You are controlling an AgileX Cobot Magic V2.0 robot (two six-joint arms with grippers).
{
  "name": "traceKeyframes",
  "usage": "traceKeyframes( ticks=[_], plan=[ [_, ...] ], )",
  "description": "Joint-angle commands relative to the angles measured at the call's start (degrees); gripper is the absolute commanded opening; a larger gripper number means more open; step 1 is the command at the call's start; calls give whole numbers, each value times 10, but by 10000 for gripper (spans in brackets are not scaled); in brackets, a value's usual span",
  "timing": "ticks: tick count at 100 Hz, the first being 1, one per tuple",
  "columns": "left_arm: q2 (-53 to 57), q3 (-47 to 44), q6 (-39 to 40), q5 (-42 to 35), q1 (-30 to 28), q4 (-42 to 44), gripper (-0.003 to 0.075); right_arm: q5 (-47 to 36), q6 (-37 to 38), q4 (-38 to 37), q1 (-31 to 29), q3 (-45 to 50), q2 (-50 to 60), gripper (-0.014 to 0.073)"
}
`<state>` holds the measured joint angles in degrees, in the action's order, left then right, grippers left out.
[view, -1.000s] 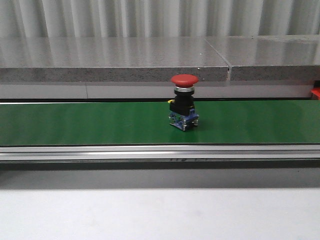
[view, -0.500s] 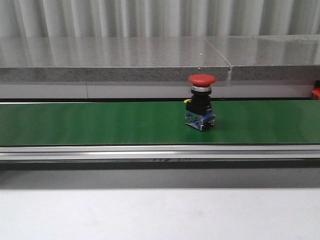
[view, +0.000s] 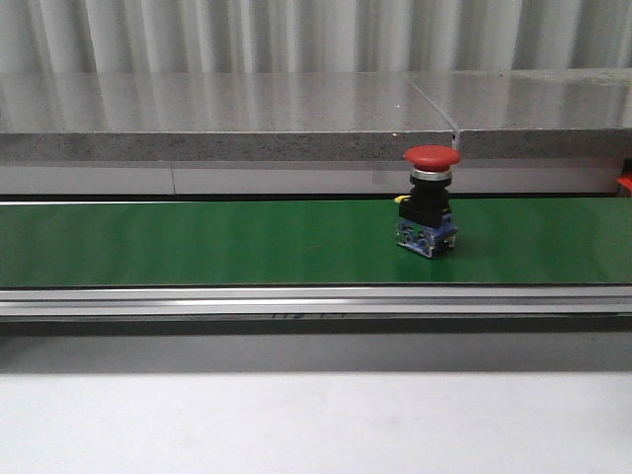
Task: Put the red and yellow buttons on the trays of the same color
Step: 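Lower the right gripper and grasp the red button on the belt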
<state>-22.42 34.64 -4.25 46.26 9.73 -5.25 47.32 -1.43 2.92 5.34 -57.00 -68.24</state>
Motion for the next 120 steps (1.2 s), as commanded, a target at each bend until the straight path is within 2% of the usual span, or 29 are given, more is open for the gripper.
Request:
traceKeyframes(
  ticks=[1,24,52,84,89,94,108,115,120],
  plan=[
    [-6,14,2,-38,4,-8,-21,13,-39,22,22,-33,4,636],
    [-6,14,2,-38,4,-8,-21,103,-129,69,66,-113,-79,633],
    [-6,14,2,-38,4,-8,-21,113,-168,69,96,-179,-183,633],
    [-6,14,2,-38,4,-8,-21,104,-181,69,97,-247,-272,629],
    [-6,14,2,-38,4,-8,-21,102,-184,69,97,-247,-275,594],
    [-6,14,2,-38,4,-8,-21,104,-185,69,97,-247,-278,519],
    [-6,14,2,-38,4,-8,-21,93,-185,69,97,-247,-279,220],
    [-6,14,2,-38,4,-8,-21,86,-185,69,97,-247,-279,128],
    [-6,14,2,-38,4,-8,-21,79,-185,68,96,-247,-278,96]
  ],
)
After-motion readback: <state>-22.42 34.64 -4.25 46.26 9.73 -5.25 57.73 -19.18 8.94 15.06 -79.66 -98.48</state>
